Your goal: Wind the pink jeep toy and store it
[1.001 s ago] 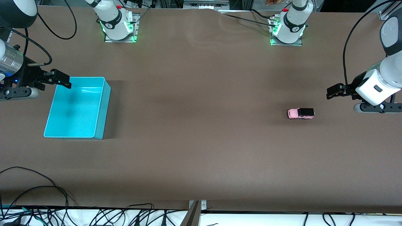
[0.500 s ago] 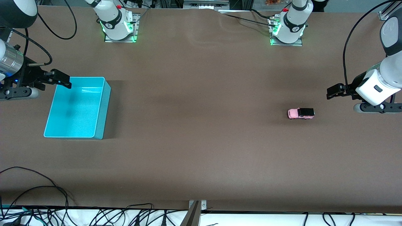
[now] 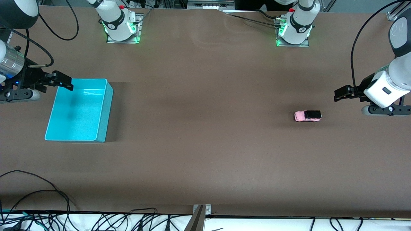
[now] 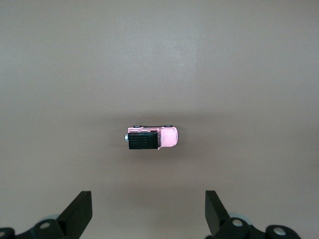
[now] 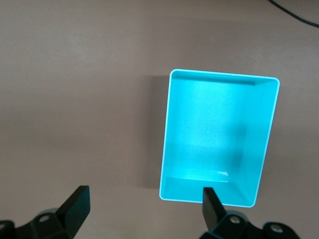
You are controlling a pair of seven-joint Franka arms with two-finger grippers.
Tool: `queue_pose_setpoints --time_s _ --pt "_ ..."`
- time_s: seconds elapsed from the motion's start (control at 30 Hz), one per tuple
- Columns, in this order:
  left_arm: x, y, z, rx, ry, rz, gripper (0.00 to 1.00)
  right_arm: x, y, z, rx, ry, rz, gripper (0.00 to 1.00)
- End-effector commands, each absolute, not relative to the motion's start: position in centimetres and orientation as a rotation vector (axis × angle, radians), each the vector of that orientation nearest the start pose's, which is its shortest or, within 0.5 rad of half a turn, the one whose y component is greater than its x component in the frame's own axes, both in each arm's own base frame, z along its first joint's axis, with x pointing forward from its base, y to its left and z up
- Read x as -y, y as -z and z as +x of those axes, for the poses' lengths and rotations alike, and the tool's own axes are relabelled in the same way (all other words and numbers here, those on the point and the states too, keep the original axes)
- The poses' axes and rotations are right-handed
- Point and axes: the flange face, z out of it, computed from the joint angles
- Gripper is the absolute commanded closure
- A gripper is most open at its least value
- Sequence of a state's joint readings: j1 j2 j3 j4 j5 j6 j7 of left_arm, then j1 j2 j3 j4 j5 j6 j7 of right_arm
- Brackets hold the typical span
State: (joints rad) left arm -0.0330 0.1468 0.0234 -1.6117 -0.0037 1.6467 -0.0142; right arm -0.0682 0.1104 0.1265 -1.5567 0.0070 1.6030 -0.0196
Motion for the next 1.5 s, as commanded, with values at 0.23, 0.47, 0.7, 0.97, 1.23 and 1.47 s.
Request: queue_pose_setpoints --time_s 0.23,0.47,0.7,0.97,1.23,1.47 --pt "0.4 -52.6 60.1 0.008 -0.177 -3.124 0.00 -3.3 -57.4 58.6 0.128 -0.107 -3.098 0.00" --pt "-0.2 -51.7 60.3 0.215 -0.199 -3.107 0.00 -3.3 -57.4 58.6 0.128 -0.107 -3.098 0.00" --pt "-1.1 -49.8 60.9 0.685 -0.241 -3.014 0.00 -3.3 -57.4 58.6 0.128 -0.107 -3.098 0.00" --pt "-1.3 -47.3 61.6 1.088 -0.280 -2.848 0.00 -3.3 -57.4 58.6 0.128 -0.109 -3.098 0.00" --pt "-0.8 -43.1 62.7 1.517 -0.274 -2.597 0.00 -2.8 -57.6 58.6 0.116 -0.102 -3.099 0.00" --pt "-0.5 -39.8 62.6 1.731 -0.263 -2.444 0.00 -2.8 -57.6 58.6 0.116 -0.102 -3.099 0.00"
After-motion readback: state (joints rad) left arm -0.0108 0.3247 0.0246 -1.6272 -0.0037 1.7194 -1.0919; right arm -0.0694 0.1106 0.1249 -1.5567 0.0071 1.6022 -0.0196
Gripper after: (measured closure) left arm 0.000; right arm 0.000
